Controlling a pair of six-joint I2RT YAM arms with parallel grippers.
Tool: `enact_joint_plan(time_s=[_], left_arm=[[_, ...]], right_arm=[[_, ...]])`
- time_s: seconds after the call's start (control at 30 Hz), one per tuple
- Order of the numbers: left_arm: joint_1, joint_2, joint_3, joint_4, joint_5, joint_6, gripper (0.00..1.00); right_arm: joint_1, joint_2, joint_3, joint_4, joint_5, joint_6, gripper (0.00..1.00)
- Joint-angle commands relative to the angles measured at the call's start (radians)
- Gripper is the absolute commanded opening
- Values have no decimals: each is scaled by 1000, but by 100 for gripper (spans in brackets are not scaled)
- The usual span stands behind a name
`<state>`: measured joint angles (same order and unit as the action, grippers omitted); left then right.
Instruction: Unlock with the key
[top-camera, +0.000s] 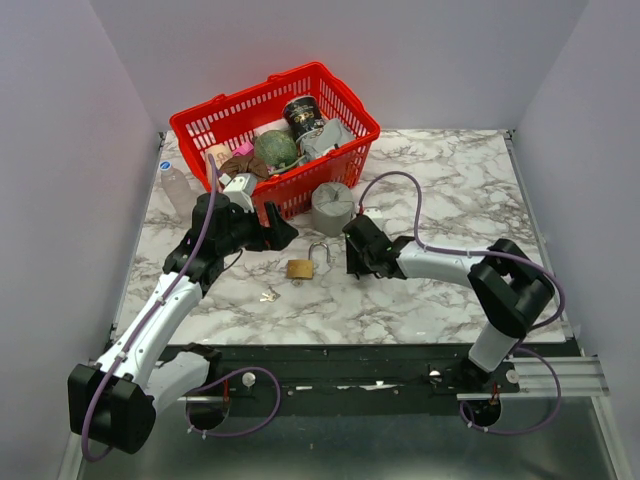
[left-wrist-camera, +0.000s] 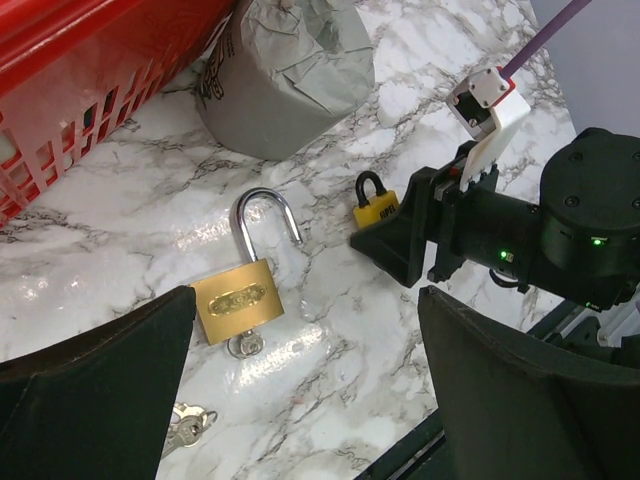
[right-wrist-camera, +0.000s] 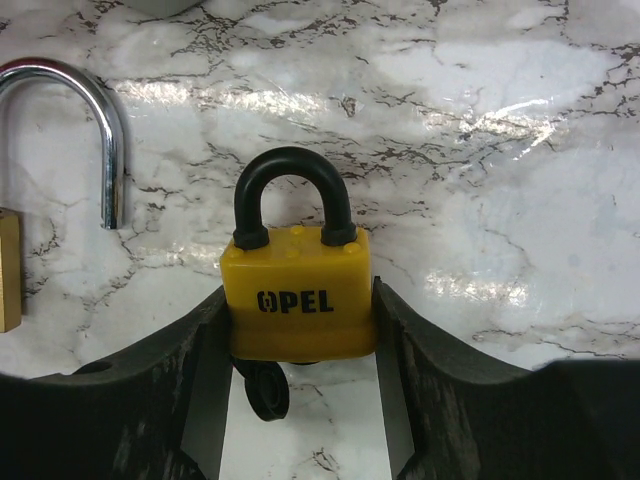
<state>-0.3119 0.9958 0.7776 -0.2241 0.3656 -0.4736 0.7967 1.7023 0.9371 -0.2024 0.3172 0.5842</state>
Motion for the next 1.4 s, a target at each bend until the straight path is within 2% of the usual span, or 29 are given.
enact_joint_plan(time_s=[0.0, 0.07, 0.17, 0.3, 0.47, 0.67, 0.73, 0.77, 0.8, 0.83, 0.87, 0.97, 1.13, 1.37], left_arm=[[-4, 4, 34, -15, -27, 16, 99], [-4, 9, 37, -17, -27, 18, 99], [-4, 14, 37, -18, -28, 18, 99], [-4, 18, 37, -20, -30, 18, 99], [-4, 9, 37, -24, -62, 20, 99], [2, -35, 32, -38, -163, 18, 99], [36, -37, 20, -28, -156, -16, 99], [92, -28, 12, -17, -136, -70, 99], [121, -22, -10, 11, -72, -94, 99], [144, -17, -21, 25, -48, -121, 99], [166, -11, -26, 35, -28, -147, 99], [192, -25, -21, 35, -36, -135, 99], [194, -37, 11, -26, -86, -50, 99], [194, -39, 15, -32, -86, -37, 99]], right_arm=[[-5, 26, 43, -5, 8, -3, 60], [-5, 28, 46, -5, -3, 0, 73], [-4, 22, 48, -3, -6, 0, 80], [-5, 4, 49, -5, -9, -4, 82], [9, -91, 26, 21, 17, -87, 81], [125, -159, 35, 75, 56, -274, 78], [174, -176, 20, 145, 20, -326, 78], [185, -182, 11, 176, -39, -334, 78], [199, -185, -1, 193, -82, -334, 77], [202, -185, -23, 292, -127, -325, 77], [206, -182, -35, 331, -209, -314, 76], [223, -147, -46, 438, -289, -302, 72], [272, -47, 18, 483, -309, -411, 71], [289, 77, 111, 485, -360, -514, 66]])
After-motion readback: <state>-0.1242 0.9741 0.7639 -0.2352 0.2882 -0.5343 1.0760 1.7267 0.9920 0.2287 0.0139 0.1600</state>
